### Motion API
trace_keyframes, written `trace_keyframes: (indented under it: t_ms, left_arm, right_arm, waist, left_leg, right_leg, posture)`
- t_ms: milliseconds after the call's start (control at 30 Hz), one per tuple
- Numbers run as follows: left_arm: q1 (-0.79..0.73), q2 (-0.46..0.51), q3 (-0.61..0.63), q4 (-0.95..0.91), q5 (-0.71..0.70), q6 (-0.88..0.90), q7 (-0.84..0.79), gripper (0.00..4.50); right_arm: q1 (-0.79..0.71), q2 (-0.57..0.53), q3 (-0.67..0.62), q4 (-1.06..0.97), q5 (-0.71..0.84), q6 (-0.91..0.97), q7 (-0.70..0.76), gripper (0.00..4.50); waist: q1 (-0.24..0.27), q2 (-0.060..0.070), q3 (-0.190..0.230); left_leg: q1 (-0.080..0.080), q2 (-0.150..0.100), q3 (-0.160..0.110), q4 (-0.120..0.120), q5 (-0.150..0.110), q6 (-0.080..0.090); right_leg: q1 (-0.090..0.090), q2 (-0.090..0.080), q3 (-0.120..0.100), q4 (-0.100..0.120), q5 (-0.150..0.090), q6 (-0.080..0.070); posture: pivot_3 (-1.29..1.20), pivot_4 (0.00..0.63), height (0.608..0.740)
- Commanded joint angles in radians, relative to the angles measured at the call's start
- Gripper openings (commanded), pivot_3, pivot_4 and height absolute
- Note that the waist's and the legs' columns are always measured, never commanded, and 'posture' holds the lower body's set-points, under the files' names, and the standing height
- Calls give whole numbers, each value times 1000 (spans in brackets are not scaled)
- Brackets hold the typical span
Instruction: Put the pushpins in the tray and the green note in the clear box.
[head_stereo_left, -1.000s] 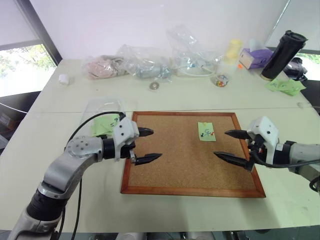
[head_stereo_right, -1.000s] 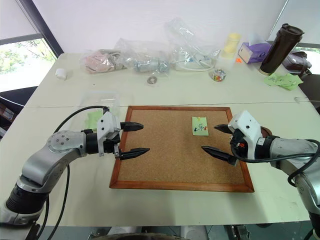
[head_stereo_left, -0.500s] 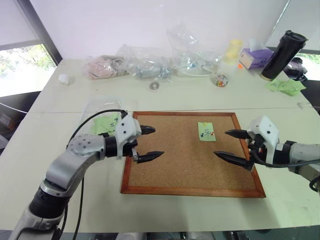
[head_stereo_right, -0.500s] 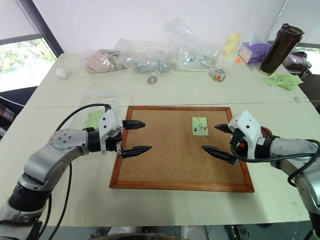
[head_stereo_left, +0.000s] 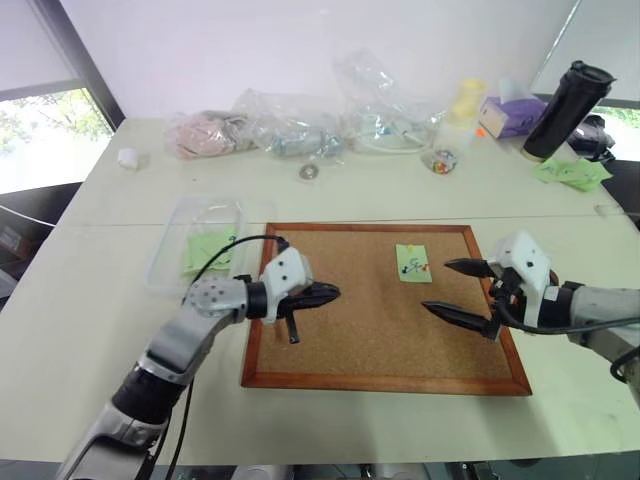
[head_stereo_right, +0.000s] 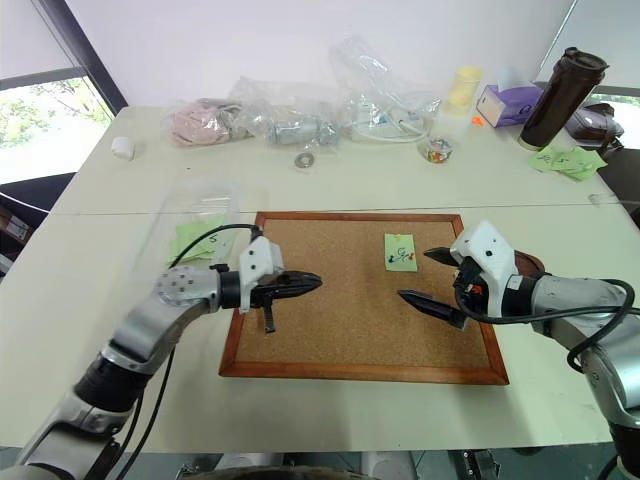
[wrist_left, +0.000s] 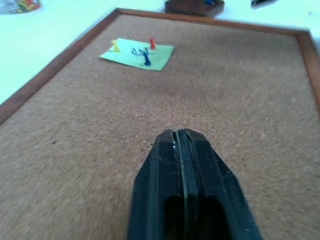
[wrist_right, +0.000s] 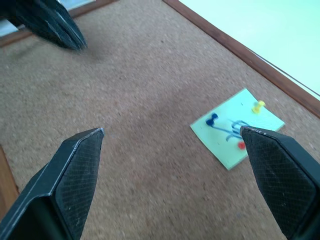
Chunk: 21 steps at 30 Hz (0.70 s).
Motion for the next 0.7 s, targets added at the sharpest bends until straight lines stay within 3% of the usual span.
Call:
trace_keyframes:
  t_ms: [33,200,333,700]
  left_arm:
    - [-8,-15,-22,45,50,-67,-7,57]
    - [11,-17,-51,124,114,-127,-7,57]
    - [34,-19,-57,171,150,-170,0,57]
    - [51,-38,-49,192,174,-198,14,57]
  right_arm:
    - [-46,14,17,8,-20,-34,-15,4500]
    - [-128,53,78,84,-75,-58,-58,4500]
    - [-277,128,150,232,-132,-31,-134,4500]
    - [-481,221,298,538,-289,-86,-143,4500]
  waist:
    - [0,0,0]
    - [-1,0,0]
    - [-2,0,-1]
    - [0,1,-1]
  left_leg:
    - [0,0,0,0,0,0]
    - [0,0,0,0,0,0]
    - [1,0,0,0,0,0]
    - [1,0,0,1,0,-1]
  right_leg:
    - [0,0,0,0,0,0]
    - [0,0,0,0,0,0]
    - [0,0,0,0,0,0]
    - [0,0,0,1,0,0]
  posture:
    - [0,150,740]
    - [0,150,740]
    - [0,150,740]
    - [0,150,740]
